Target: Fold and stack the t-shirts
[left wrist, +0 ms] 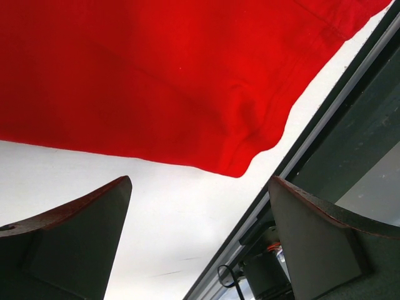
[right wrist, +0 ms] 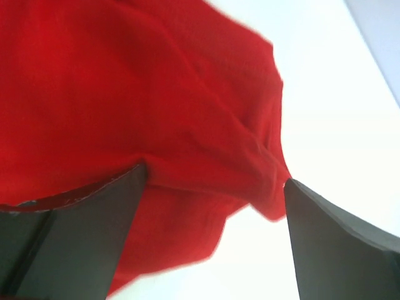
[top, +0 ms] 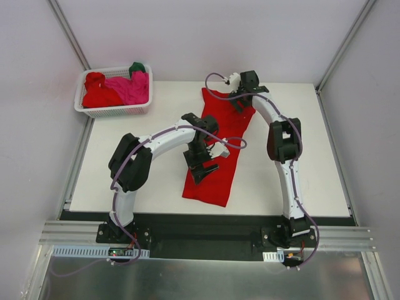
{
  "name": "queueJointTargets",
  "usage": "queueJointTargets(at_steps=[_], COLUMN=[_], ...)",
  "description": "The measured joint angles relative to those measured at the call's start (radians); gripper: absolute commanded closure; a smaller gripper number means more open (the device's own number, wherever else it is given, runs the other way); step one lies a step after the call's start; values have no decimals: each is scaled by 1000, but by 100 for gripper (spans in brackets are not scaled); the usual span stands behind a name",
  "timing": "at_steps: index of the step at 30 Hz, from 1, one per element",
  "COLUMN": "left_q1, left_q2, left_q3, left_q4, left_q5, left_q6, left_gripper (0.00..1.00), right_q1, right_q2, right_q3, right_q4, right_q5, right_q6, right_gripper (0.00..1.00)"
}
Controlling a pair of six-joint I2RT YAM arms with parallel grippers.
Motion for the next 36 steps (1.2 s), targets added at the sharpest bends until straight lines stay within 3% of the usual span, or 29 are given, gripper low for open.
queueJointTargets(at_steps=[10,17,36], left_q1=[-13,-13,-26], left_q2=[0,0,-1], left_q3=[-6,-19,-42], left_q4=[1,0,1], left_q5=[0,0,1], left_q6=[1,2,4], left_gripper=[9,9,10], right_q1=[-7,-8,-21], right_q2=[-100,-150,-48], right_q3=[30,20,5], right_q4=[-170,-185,-418], right_q5=[75,94,88], right_q6=[-1,2,5], right_gripper=[4,4,4])
